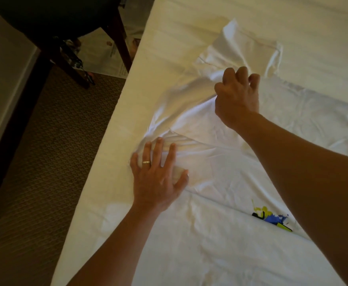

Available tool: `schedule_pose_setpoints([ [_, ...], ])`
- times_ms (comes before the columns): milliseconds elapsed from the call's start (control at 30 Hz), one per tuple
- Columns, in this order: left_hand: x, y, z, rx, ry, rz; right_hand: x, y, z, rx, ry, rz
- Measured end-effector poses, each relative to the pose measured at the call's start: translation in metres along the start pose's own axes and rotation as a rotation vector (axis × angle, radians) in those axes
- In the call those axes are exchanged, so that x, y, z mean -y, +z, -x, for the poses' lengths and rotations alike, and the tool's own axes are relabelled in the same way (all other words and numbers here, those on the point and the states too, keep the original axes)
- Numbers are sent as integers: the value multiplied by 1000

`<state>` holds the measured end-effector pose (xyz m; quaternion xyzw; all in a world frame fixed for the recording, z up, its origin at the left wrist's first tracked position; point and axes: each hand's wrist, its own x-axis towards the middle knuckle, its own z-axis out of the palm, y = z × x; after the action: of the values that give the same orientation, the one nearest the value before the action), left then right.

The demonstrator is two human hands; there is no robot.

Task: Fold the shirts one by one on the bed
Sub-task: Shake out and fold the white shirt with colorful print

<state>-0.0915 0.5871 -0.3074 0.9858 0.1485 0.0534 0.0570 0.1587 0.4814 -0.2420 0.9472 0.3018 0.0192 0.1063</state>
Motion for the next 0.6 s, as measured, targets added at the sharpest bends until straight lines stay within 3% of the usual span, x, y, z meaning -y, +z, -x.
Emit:
schedule_pose_setpoints([
  [133,-1,-11,-9,59,-80,41,-13,-6,39,-188,50,-97],
  [300,2,-23,-19,15,-142,263,-20,9,139,-364,98,-191],
  [400,12,-22,-21,-7,-99,285,-17,28,194,-318,120,-230],
  [600,43,-26,-20,-78,168,83,-6,46,247,-231,146,-401],
])
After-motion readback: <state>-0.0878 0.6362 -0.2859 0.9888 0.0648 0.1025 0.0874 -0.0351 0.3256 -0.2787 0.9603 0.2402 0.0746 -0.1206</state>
